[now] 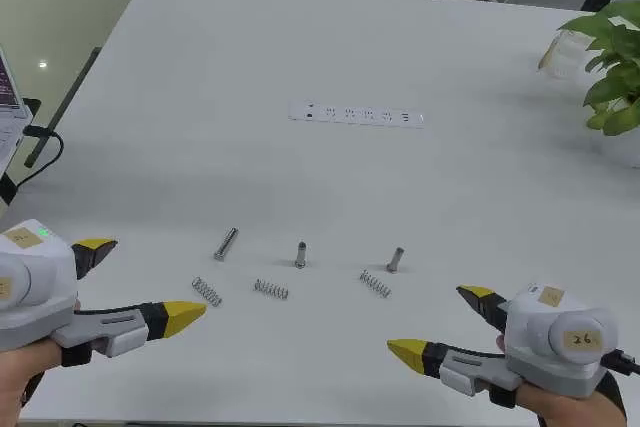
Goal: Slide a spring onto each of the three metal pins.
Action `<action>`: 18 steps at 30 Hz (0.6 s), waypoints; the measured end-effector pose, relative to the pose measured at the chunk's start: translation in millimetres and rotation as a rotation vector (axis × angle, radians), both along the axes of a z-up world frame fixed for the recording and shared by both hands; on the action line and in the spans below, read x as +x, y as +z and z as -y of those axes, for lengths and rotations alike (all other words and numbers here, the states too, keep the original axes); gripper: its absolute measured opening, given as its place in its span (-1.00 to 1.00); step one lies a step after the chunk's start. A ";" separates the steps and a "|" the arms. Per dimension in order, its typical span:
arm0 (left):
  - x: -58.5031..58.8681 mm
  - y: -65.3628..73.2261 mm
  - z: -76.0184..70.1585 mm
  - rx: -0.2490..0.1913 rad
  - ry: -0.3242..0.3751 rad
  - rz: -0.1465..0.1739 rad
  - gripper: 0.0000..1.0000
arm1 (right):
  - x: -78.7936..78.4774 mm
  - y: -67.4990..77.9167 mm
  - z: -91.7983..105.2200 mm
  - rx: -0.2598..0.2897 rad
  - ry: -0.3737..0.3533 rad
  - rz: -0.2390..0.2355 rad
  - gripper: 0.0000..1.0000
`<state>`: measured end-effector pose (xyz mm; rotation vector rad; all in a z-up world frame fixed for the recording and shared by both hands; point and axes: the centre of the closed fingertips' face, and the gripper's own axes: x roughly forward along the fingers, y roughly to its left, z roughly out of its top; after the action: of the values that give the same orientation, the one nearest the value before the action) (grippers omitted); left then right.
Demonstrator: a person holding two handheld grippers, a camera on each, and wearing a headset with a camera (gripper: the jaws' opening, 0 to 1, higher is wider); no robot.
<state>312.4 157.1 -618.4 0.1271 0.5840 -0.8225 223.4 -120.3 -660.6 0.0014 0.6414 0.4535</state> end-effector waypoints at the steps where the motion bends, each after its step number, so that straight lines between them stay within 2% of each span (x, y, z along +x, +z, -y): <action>1: -0.1 -0.2 -0.1 0.000 -0.001 -0.001 0.70 | -0.1 -0.2 -1.2 0.000 0.001 -0.001 0.56; 18: 3.8 2.1 2.8 -0.004 -0.010 0.008 0.70 | 1.4 -0.1 -3.2 -0.001 0.010 0.000 0.56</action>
<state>316.1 154.2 -616.3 0.1298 0.5752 -0.8322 224.9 -117.1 -660.7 -0.0026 0.6422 0.4630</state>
